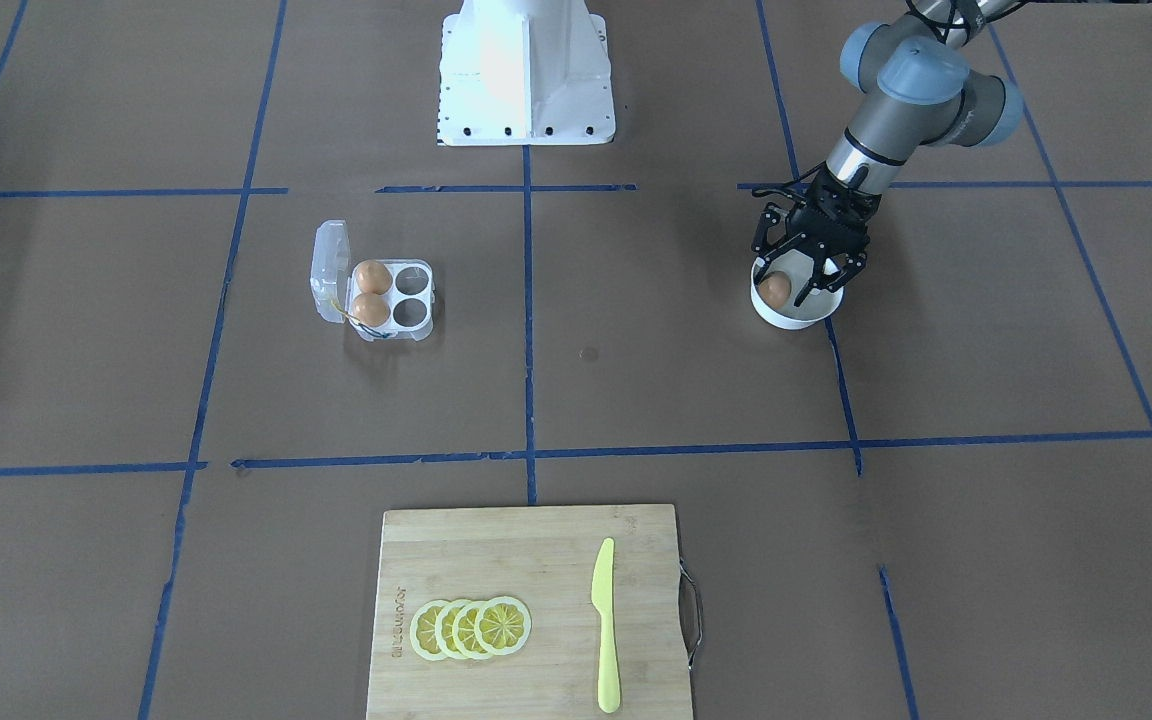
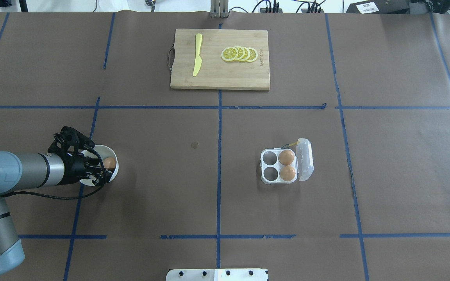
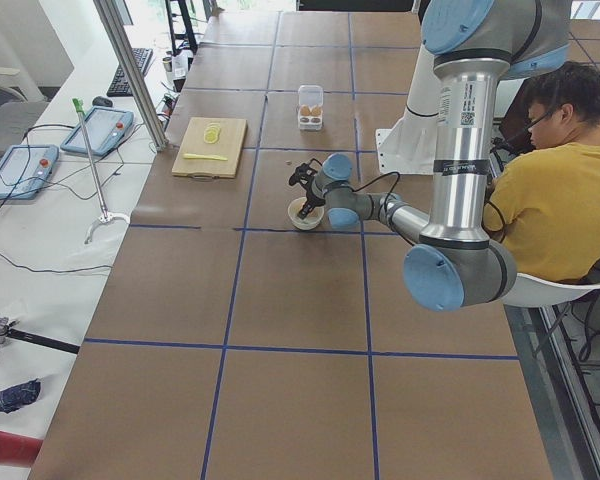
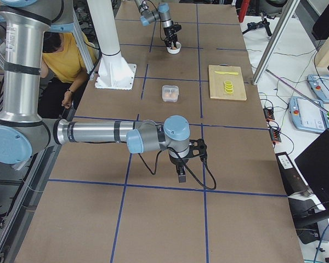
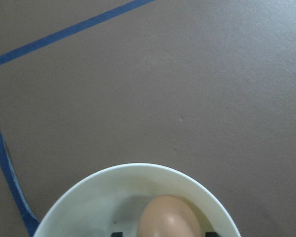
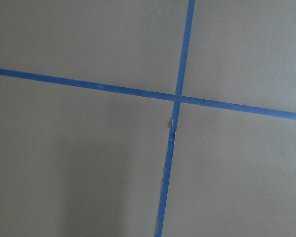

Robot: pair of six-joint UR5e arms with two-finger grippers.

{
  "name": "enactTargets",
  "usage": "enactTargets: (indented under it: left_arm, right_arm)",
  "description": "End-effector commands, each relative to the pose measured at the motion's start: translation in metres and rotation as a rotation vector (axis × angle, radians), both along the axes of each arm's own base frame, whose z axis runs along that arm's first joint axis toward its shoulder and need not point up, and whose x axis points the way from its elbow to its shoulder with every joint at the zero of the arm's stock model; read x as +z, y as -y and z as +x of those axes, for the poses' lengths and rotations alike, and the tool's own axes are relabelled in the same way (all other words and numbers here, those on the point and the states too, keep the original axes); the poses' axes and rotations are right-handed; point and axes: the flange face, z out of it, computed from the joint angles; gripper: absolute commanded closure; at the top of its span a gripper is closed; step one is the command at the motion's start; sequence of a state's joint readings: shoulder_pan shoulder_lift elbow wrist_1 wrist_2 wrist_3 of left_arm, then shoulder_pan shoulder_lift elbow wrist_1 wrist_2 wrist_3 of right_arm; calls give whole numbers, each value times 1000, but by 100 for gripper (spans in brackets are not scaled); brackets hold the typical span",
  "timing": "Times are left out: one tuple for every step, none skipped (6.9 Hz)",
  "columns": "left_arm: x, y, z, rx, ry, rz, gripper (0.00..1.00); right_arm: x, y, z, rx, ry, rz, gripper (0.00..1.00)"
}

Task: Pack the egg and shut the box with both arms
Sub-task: 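Lower the left gripper into the bowl and grasp the brown egg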

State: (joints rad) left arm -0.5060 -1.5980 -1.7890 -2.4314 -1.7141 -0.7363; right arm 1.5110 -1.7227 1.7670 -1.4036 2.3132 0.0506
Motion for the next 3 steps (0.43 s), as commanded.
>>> enactTargets:
  left_arm:
    - [-2, 4, -1, -4, -5, 1, 31]
    - [-4, 3, 0, -3, -8, 2, 40]
    - [-6, 5, 1, -6, -10, 4, 49]
  right_arm:
    - [-2, 0, 0, 0, 0, 3, 0]
    - [-2, 0, 0, 0, 0, 5, 0]
    - [-2, 0, 0, 0, 0, 5, 0]
